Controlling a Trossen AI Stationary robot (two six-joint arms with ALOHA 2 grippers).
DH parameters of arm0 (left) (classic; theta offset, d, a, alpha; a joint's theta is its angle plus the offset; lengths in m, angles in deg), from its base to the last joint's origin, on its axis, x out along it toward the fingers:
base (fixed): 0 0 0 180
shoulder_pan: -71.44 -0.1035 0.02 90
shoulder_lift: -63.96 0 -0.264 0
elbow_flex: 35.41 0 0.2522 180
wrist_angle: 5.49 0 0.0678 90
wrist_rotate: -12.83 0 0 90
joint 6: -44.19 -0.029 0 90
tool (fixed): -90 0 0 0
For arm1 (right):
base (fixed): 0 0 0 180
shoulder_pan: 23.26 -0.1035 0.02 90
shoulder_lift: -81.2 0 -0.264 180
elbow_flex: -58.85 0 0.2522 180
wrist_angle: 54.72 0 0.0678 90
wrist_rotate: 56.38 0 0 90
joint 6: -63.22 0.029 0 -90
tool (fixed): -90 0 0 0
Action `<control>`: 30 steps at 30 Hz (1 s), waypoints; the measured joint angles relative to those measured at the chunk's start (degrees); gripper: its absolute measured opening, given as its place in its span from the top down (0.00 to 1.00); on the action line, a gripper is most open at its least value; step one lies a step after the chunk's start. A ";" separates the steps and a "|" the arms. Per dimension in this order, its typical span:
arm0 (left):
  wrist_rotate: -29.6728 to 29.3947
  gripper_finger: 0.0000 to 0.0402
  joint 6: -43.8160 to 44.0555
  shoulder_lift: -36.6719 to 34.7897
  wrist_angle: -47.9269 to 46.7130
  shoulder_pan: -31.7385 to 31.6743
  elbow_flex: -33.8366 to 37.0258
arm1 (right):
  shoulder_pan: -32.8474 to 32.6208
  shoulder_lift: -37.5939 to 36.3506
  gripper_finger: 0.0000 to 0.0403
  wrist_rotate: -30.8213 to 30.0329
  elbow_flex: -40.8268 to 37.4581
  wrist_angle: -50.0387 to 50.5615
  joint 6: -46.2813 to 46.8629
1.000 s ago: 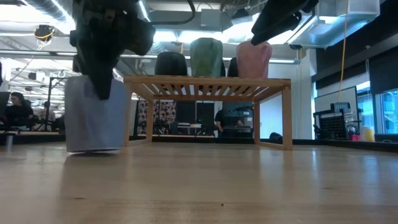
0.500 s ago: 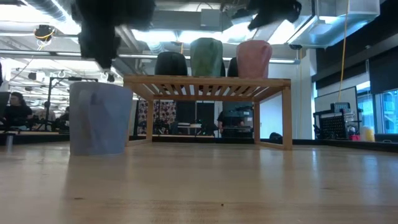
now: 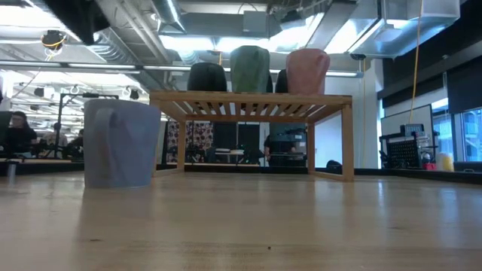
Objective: Place coffee mugs
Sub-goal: Put the purple mug on the shelf
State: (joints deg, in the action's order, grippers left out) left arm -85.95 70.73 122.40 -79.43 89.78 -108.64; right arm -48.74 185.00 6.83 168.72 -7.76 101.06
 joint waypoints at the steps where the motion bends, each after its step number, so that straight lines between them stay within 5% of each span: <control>1: -0.41 0.78 -0.19 -1.72 0.41 0.36 1.64 | 0.00 2.58 0.43 -0.81 3.35 2.20 1.04; 10: -3.92 0.78 -0.12 -11.19 11.22 0.65 18.24 | 0.00 21.82 0.43 -8.62 24.92 9.82 15.58; 18: -3.97 0.78 1.28 -10.86 20.20 0.38 25.41 | -0.89 31.49 0.43 -22.14 26.98 4.03 24.27; 30: -6.82 0.78 1.78 -10.78 21.52 -1.75 26.41 | -2.18 43.93 0.43 -42.06 26.96 -15.56 17.36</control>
State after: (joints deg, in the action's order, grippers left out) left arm -92.77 72.51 111.62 -57.91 88.02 -82.23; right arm -50.92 228.93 -35.24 195.68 -23.33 118.42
